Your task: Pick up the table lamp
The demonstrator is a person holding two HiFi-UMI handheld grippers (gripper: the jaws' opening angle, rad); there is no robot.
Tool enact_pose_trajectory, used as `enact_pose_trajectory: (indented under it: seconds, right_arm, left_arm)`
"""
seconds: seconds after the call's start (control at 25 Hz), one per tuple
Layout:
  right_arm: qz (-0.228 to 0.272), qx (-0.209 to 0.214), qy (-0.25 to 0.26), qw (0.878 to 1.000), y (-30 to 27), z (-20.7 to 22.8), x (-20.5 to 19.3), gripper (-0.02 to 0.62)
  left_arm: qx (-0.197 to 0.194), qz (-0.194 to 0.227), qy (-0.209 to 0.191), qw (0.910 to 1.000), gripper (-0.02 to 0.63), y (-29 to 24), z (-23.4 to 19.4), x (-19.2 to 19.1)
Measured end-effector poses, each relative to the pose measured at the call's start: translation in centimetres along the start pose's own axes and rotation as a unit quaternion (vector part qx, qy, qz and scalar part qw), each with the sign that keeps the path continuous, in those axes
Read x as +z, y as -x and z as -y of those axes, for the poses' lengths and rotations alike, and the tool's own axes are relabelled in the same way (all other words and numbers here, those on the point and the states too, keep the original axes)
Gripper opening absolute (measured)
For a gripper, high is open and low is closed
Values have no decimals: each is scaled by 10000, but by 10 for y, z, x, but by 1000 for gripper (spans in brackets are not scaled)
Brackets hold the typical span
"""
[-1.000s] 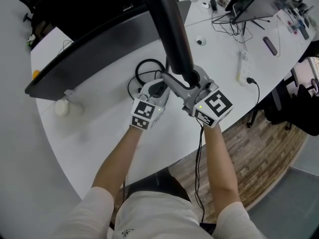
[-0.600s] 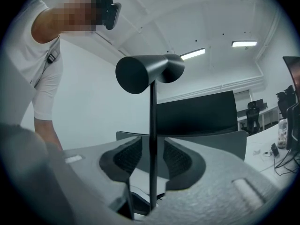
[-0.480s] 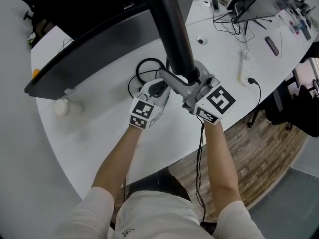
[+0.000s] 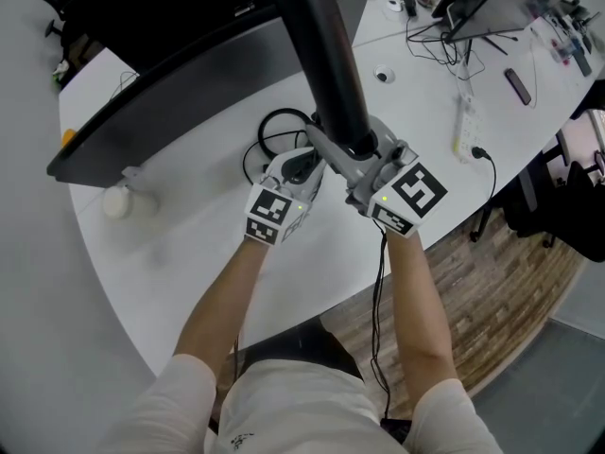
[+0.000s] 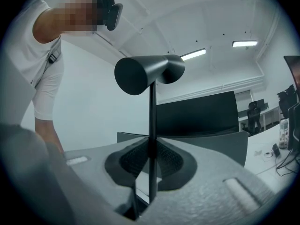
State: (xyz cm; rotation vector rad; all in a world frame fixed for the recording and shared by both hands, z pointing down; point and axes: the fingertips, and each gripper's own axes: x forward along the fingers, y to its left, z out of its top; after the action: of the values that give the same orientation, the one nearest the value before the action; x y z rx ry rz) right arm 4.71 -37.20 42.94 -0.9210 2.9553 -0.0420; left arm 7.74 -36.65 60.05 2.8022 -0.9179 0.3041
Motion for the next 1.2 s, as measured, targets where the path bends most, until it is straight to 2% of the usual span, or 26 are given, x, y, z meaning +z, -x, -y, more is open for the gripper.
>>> enact_pose_trajectory:
  seconds: [0.72,1.2]
  right_arm:
    - [-16,75,-55,10000,-5,-5,5,35]
    - [154,106,-16,9998,-3,-9,31,35]
  left_arm:
    - [33,-147,51,9999,48,8,1,4]
    - [85,-72,-68,9999,48,18,1,28]
